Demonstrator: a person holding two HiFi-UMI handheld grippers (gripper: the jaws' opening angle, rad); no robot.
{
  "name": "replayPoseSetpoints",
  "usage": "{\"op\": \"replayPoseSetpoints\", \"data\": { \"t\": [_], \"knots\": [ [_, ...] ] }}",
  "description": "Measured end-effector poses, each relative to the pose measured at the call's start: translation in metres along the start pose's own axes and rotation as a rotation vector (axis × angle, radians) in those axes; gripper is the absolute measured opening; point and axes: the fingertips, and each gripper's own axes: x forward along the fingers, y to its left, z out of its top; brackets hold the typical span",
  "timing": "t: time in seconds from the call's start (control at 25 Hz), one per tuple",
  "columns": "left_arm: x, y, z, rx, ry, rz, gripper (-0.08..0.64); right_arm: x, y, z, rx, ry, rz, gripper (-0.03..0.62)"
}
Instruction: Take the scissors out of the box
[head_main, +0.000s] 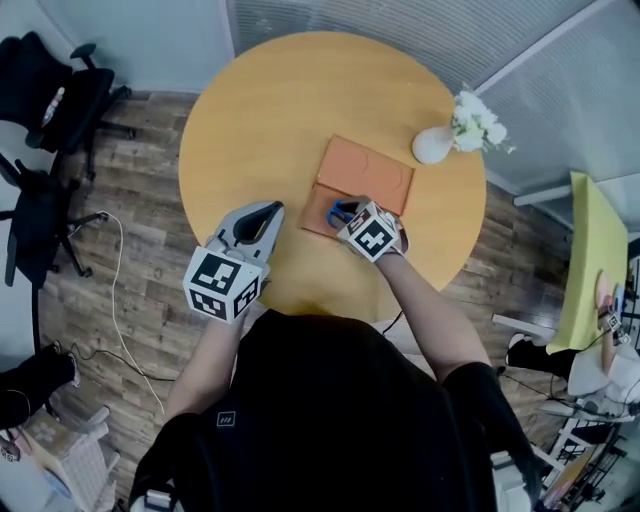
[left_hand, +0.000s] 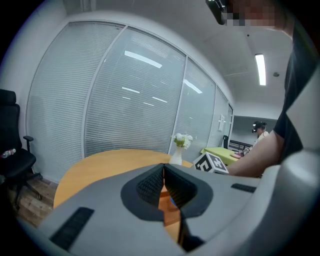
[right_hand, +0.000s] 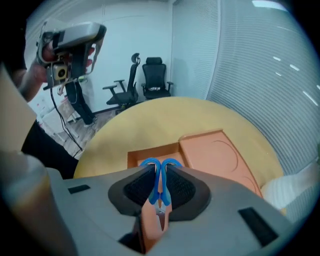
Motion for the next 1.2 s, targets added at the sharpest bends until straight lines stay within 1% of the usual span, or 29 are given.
{"op": "replayPoseSetpoints", "data": {
  "t": [0.24, 0.44, 0.52, 0.64, 0.76, 0.88, 1.0, 1.08, 1.2],
  "knots": [
    [-0.003, -0.015, 0.023, 0.05, -0.02, 0.003, 0.015, -0.061, -0.017, 0.021, 0.171, -0.231, -0.035, 0.086],
    [0.002, -0.034, 0.043, 0.107, -0.031, -0.022, 0.015, -0.121, -0.033, 0.027, 0.281, -0.412, -0.06, 0.086],
    [0.004, -0.038, 0.053, 0.115, -0.035, -0.036, 0.014, -0.147, -0.037, 0.032, 0.293, -0.478, -0.071, 0.086],
    [0.004, -0.046, 0.069, 0.103, -0.055, -0.06, 0.014, -0.184, -0.035, 0.036, 0.277, -0.56, -0.076, 0.086],
    [0.011, -0.054, 0.089, 0.134, -0.081, -0.08, 0.014, -0.226, -0.041, 0.036, 0.275, -0.637, -0.094, 0.086],
    [0.013, -0.059, 0.104, 0.169, -0.096, -0.095, 0.014, -0.272, -0.048, 0.034, 0.269, -0.717, -0.162, 0.086],
    [0.011, -0.054, 0.119, 0.191, -0.123, -0.077, 0.015, -0.319, -0.054, 0.031, 0.293, -0.842, -0.233, 0.086],
    [0.006, -0.05, 0.128, 0.183, -0.147, -0.062, 0.015, -0.348, -0.055, 0.029, 0.301, -0.929, -0.266, 0.084],
    [-0.004, -0.048, 0.139, 0.152, -0.184, -0.052, 0.015, -0.383, -0.054, 0.023, 0.31, -1.009, -0.311, 0.084]
  ]
}}
